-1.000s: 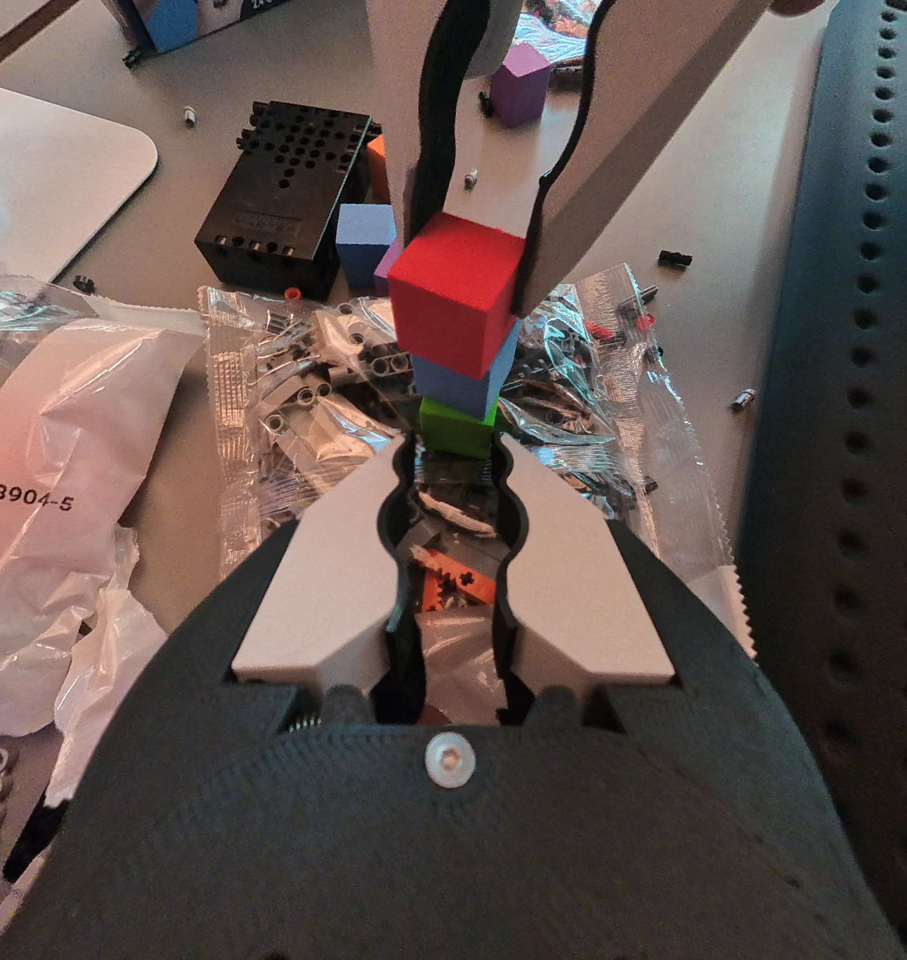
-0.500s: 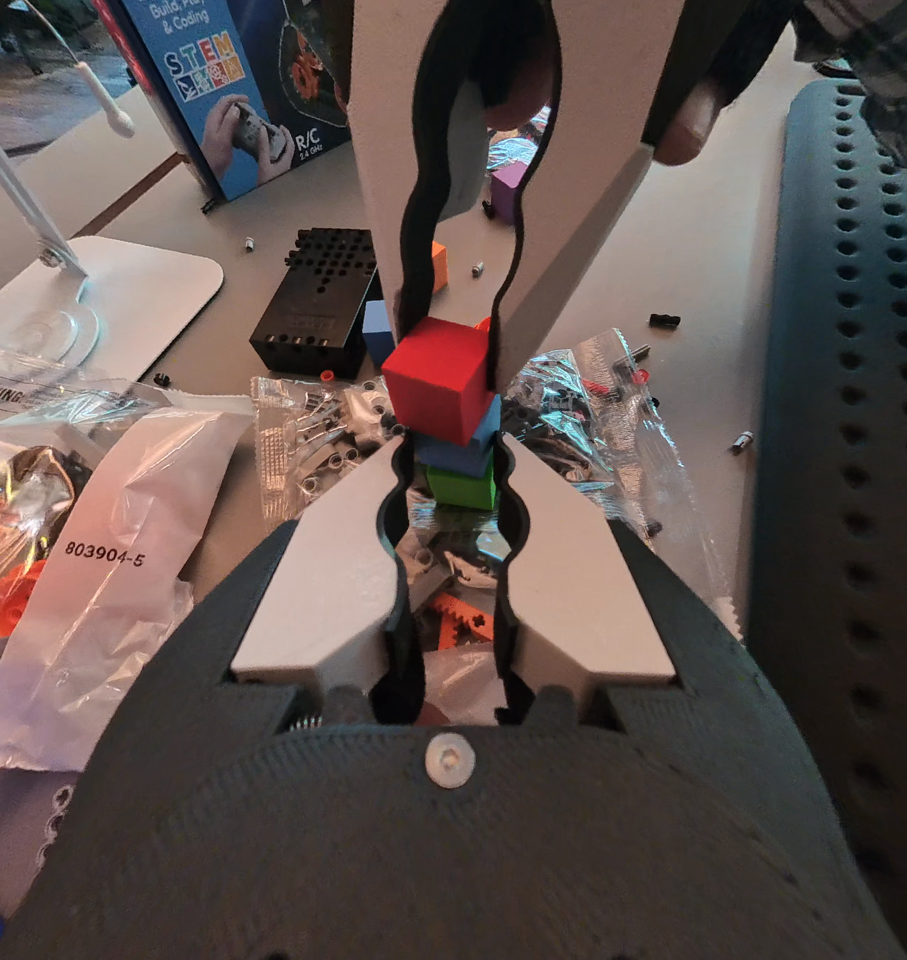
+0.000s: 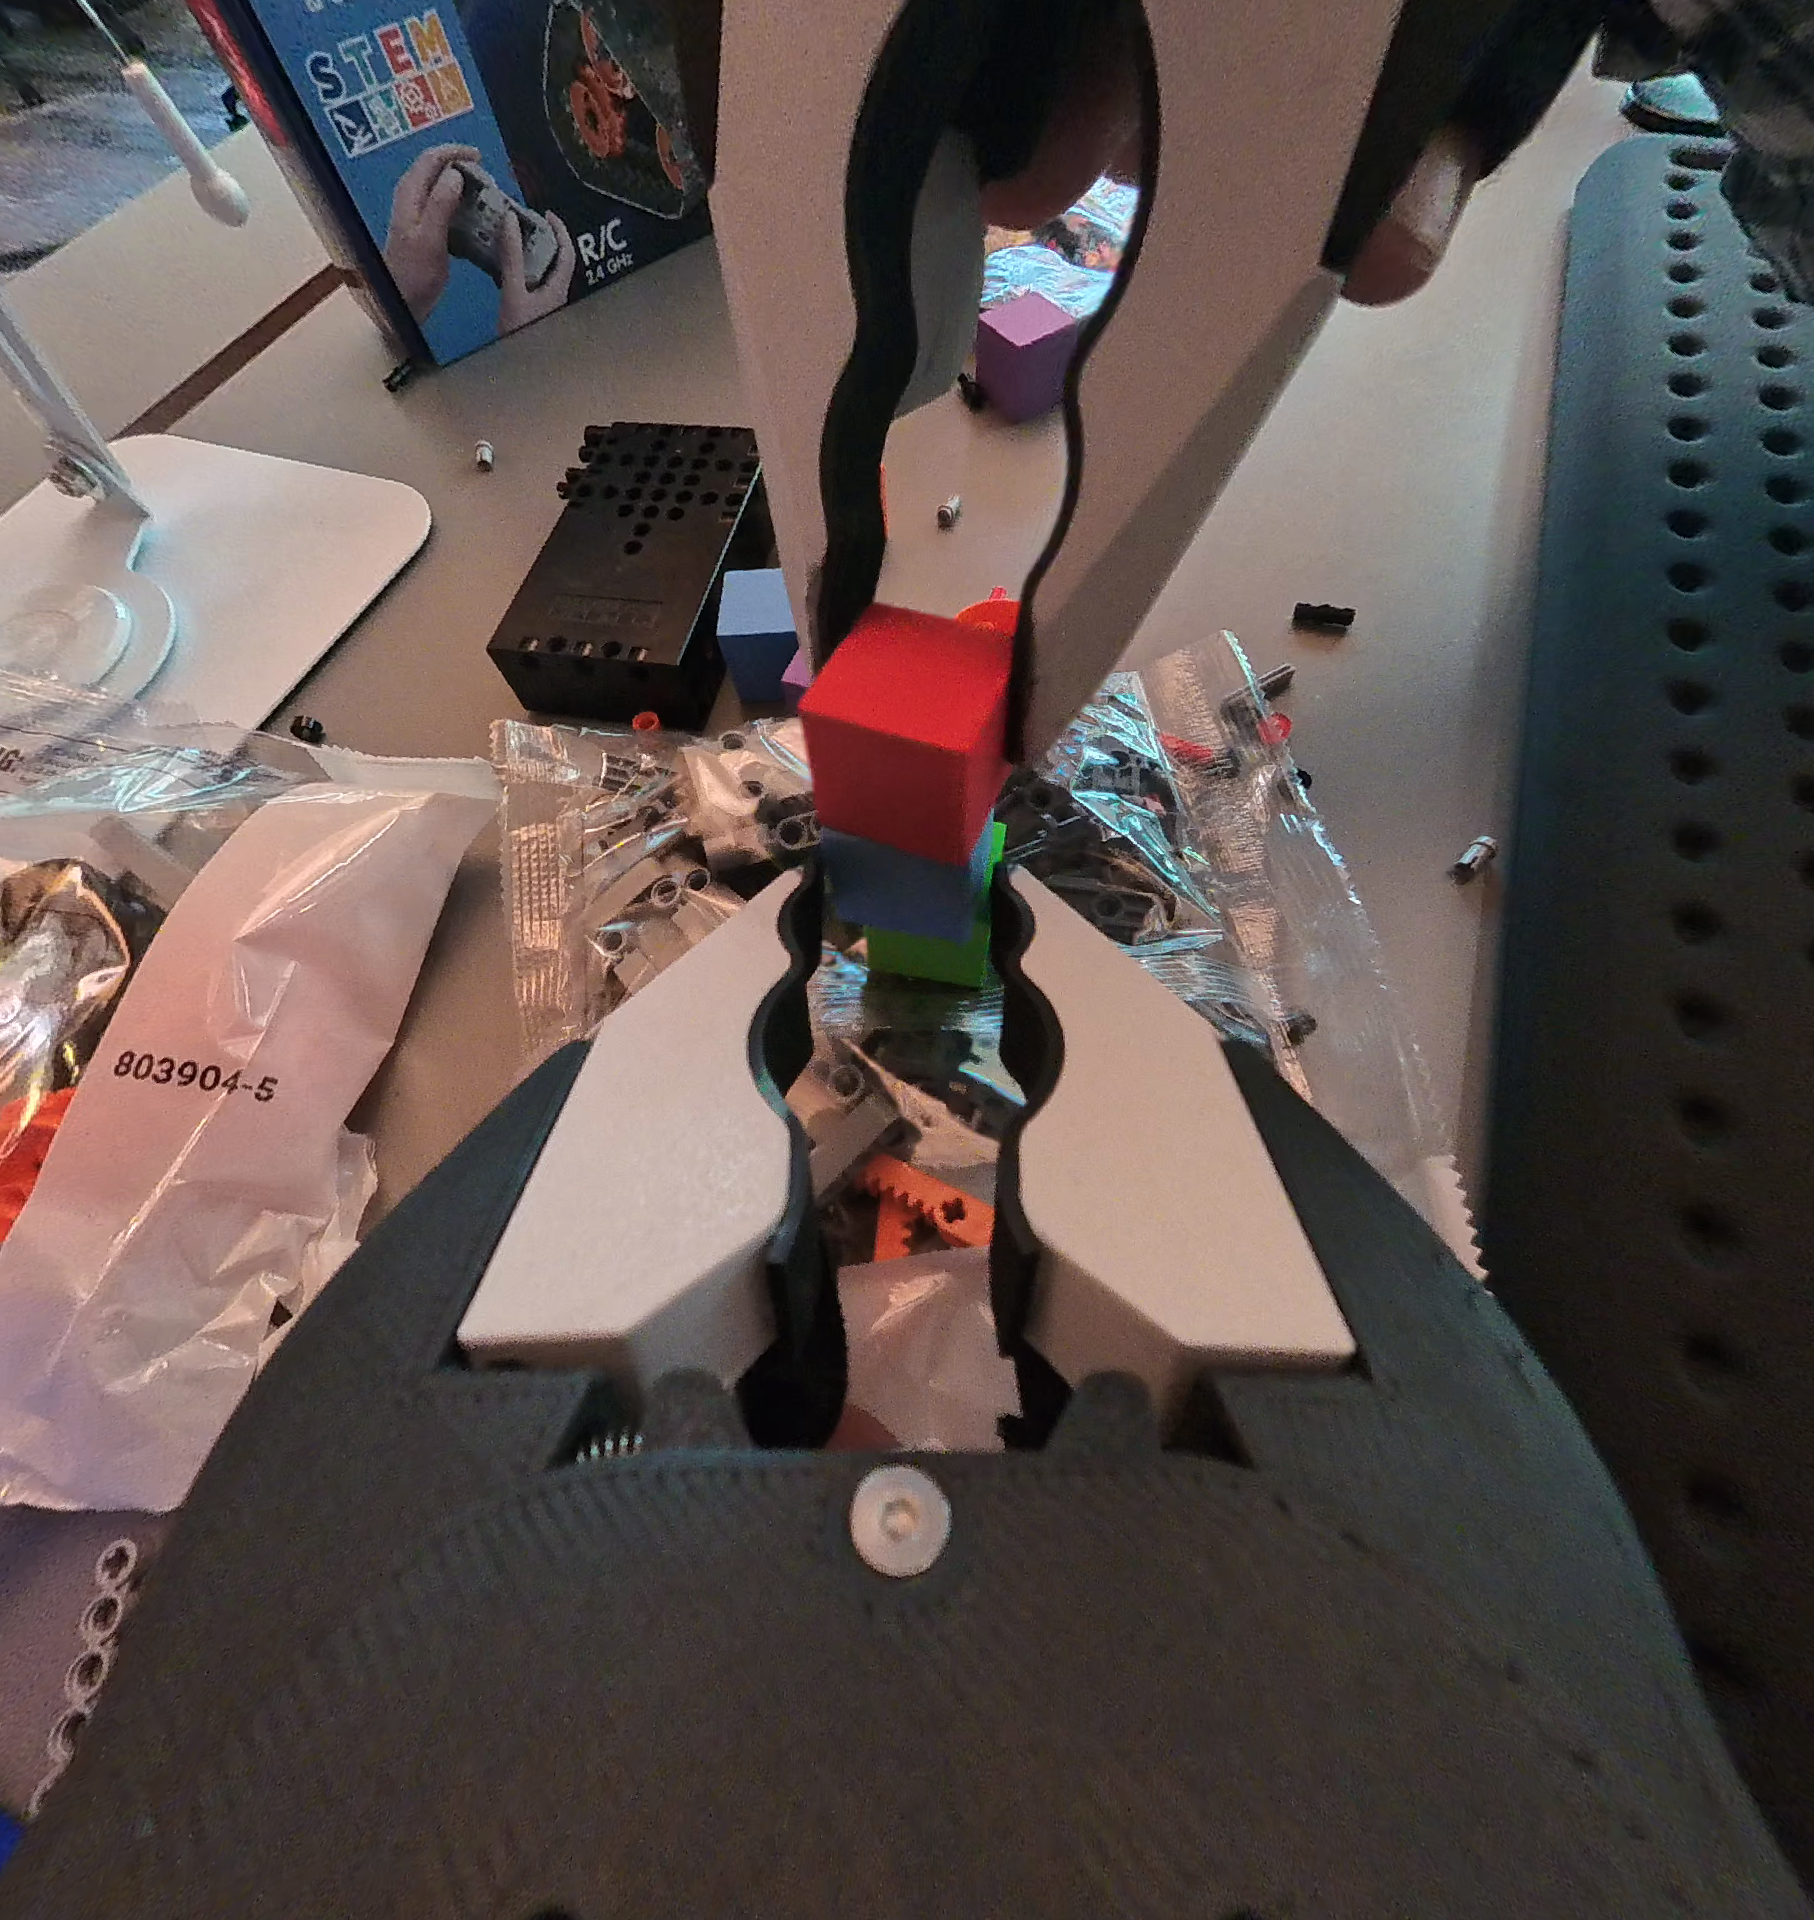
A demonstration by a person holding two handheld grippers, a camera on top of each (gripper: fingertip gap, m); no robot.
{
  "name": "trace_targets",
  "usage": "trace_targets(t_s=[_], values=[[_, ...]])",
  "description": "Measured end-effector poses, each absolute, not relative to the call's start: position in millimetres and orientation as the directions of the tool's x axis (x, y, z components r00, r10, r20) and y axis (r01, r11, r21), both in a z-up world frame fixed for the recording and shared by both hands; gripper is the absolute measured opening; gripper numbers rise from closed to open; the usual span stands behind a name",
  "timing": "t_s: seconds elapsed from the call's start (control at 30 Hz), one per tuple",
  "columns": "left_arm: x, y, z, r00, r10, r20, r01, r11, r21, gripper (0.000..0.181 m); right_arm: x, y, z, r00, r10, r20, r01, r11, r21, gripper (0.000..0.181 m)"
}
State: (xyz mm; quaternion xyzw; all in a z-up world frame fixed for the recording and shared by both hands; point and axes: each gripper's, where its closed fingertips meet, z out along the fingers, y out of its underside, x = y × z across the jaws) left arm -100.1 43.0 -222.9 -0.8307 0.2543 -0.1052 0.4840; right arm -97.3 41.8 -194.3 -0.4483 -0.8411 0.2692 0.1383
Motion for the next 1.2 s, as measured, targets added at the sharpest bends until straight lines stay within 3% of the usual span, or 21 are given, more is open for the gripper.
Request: trace_targets(t_s=[0.43, 0.6, 0.83, 1.07, 1.2], values=[[-99.5, 41.9, -224.7, 0.843, -0.532, -0.080, -0.336, -0.405, -0.850, 0.035, -94.7, 45.7, -186.6, -0.545, 0.838, -0.031, 0.662, 0.407, -0.630, 0.031], [-99.1, 42.6, -237.2, 0.832, -0.539, -0.131, -0.405, -0.429, -0.807, 0.027, -89.6, 53.6, -201.3, -0.513, 0.856, -0.065, 0.681, 0.360, -0.638, 0.026], [-95.8, 44.5, -220.5, 0.830, -0.540, -0.141, -0.391, -0.381, -0.838, 0.032, -69.3, 66.1, -203.1, -0.495, 0.869, 0.002, 0.665, 0.380, -0.643, 0.034], [-83.1, 52.6, -231.9, 0.788, -0.580, -0.206, -0.492, -0.393, -0.777, 0.028, -35.5, 87.7, -218.7, -0.439, 0.897, 0.046, 0.708, 0.377, -0.597, 0.039], [-84.5, 51.8, -228.7, 0.790, -0.571, -0.223, -0.507, -0.405, -0.761, 0.024, -42.6, 98.2, -220.6, -0.392, 0.917, 0.068, 0.699, 0.346, -0.625, 0.036]])
